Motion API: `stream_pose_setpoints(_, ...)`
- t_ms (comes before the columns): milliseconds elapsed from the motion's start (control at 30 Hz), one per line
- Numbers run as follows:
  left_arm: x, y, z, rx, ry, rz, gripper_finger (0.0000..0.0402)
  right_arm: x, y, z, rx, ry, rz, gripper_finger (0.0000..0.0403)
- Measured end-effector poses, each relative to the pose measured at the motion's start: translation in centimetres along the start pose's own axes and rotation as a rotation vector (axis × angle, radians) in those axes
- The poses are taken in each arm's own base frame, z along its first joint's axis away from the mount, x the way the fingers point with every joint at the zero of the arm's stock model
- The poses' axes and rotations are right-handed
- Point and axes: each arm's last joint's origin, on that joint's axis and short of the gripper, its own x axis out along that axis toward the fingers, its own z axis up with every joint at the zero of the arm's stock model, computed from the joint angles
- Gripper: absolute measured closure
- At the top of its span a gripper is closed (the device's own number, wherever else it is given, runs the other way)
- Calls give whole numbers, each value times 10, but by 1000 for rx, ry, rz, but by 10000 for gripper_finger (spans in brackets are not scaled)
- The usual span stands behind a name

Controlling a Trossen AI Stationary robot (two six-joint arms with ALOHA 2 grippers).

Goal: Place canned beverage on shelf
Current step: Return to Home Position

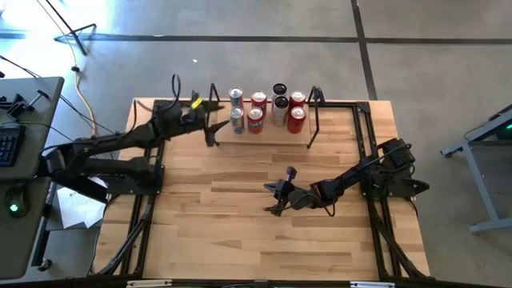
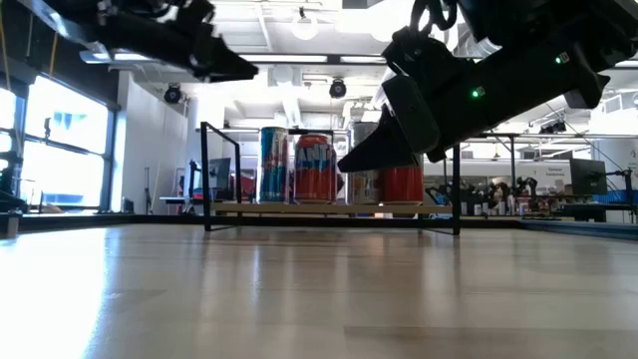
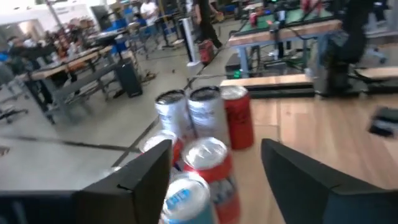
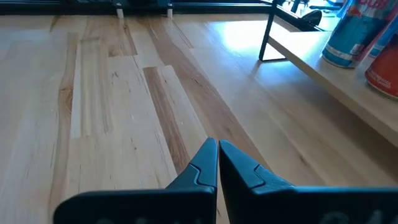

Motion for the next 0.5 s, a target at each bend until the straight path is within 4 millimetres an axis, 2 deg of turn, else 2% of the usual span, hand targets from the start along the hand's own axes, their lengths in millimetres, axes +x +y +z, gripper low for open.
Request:
stream_pose_setpoints(267, -36, -28, -39, -45, -116, -58, 251, 2, -4, 7, -33, 5, 118, 403)
stream_pose_setpoints(500, -54, -46, -54, -70, -129, -147, 304, -6, -18, 31, -109, -70, 122, 403)
